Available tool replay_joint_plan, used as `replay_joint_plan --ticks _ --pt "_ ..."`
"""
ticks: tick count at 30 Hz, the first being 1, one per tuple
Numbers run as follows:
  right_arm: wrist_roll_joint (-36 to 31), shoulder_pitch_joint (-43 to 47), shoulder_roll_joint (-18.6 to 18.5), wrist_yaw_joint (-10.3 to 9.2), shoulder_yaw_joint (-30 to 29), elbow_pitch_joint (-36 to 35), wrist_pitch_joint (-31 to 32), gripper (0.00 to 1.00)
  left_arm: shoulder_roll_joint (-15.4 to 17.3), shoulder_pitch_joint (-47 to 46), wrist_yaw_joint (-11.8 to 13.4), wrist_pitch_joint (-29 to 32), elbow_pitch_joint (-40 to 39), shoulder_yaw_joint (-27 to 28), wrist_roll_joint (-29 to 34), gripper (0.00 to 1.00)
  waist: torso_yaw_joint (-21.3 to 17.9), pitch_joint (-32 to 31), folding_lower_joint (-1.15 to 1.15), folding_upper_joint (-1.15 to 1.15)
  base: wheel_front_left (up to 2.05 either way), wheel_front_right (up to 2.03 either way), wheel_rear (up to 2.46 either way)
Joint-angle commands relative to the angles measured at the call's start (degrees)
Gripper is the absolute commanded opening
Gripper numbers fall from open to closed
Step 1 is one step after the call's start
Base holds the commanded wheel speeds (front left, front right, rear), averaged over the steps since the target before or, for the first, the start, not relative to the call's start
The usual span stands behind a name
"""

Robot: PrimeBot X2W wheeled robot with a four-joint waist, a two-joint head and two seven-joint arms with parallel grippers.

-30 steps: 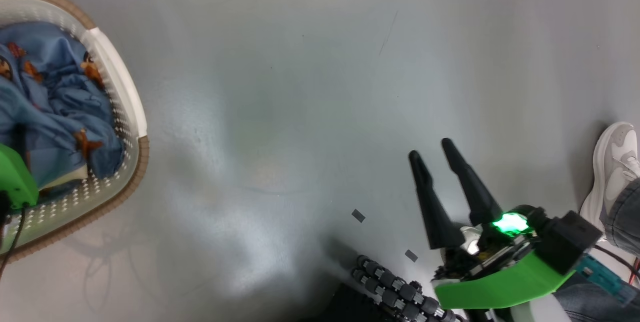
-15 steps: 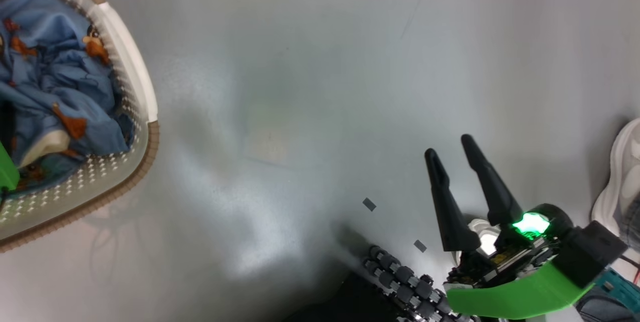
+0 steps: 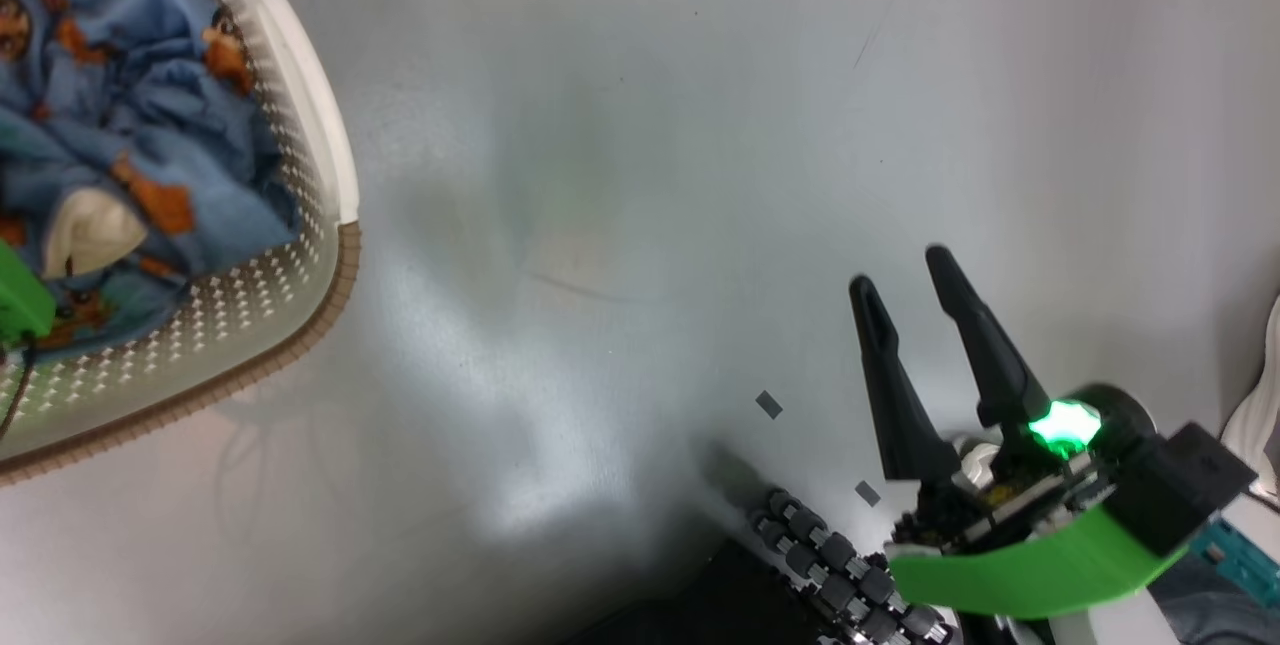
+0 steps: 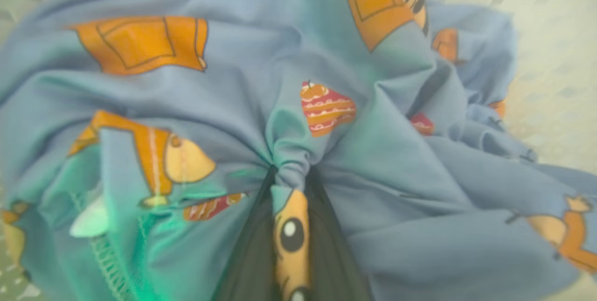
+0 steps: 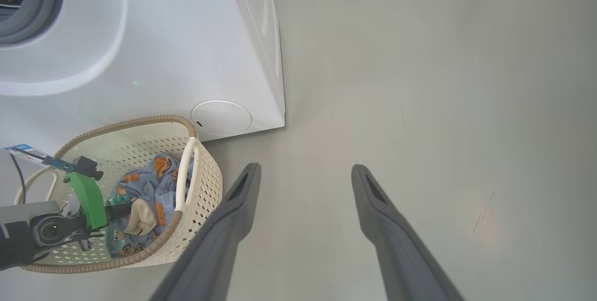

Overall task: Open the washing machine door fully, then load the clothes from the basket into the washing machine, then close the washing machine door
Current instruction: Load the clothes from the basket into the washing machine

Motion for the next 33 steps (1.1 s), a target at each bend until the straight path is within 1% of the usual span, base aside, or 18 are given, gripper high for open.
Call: replay_joint_plan --ticks 1,5,11,19,20,21,24,27,33 --pt "0.91 -0.03 -0.88 0.35 1.43 -0.41 -0.27 1.00 2.07 2.28 -0.06 -1.57 -2.52 0.31 -2.63 0.00 0.00 -0.87 0.00 0.00 0.00 0.00 0.00" --pt "0.74 -1.42 -0.88 0.35 0.45 1.63 -0.27 1.00 1.21 6.15 -0.06 -4.20 -6.58 -2.47 -7.44 0.00 2.75 -4.09 0.00 0.00 0.00 0.00 0.00" --pt "-0.46 -2.06 -0.88 0.35 -1.85 4.93 -0.27 1.00 -0.31 12.55 -0.07 -8.38 -10.84 -6.16 -12.62 0.00 7.69 -10.87 0.00 0.00 0.00 0.00 0.00" --pt "-3.24 -1.06 -0.88 0.35 -4.24 8.67 -0.27 1.00 -3.39 20.44 -0.07 -12.15 -16.18 -7.46 -17.95 0.00 14.03 -22.30 0.00 0.00 0.00 0.00 0.00" --pt "-3.54 -0.69 -0.88 0.35 -4.49 9.13 -0.27 1.00 -3.83 21.38 -0.07 -12.37 -16.94 -7.37 -18.21 0.00 14.83 -23.83 0.00 0.00 0.00 0.00 0.00" --pt "-3.54 -0.69 -0.88 0.35 -4.49 9.13 -0.27 1.00 -3.83 21.38 -0.07 -12.37 -16.94 -7.37 -18.21 0.00 14.83 -23.83 0.00 0.00 0.00 0.00 0.00" --pt "-4.25 0.66 -0.88 0.35 -5.32 10.37 -0.27 1.00 -5.23 24.23 -0.07 -12.74 -19.37 -6.81 -18.13 0.00 17.07 -28.38 0.00 0.00 0.00 0.00 0.00" --pt "-4.79 2.23 -0.88 0.35 -6.08 11.43 -0.27 1.00 -6.80 27.45 0.03 -12.83 -22.51 -4.82 -16.95 0.00 19.06 -32.90 0.00 0.00 0.00 0.00 0.00" --pt "-5.81 6.26 -0.88 0.35 -7.43 13.13 -0.27 1.00 -10.51 36.42 1.88 -12.86 -30.09 0.16 -11.22 0.00 22.52 -41.15 0.00 0.00 0.00 0.00 0.00"
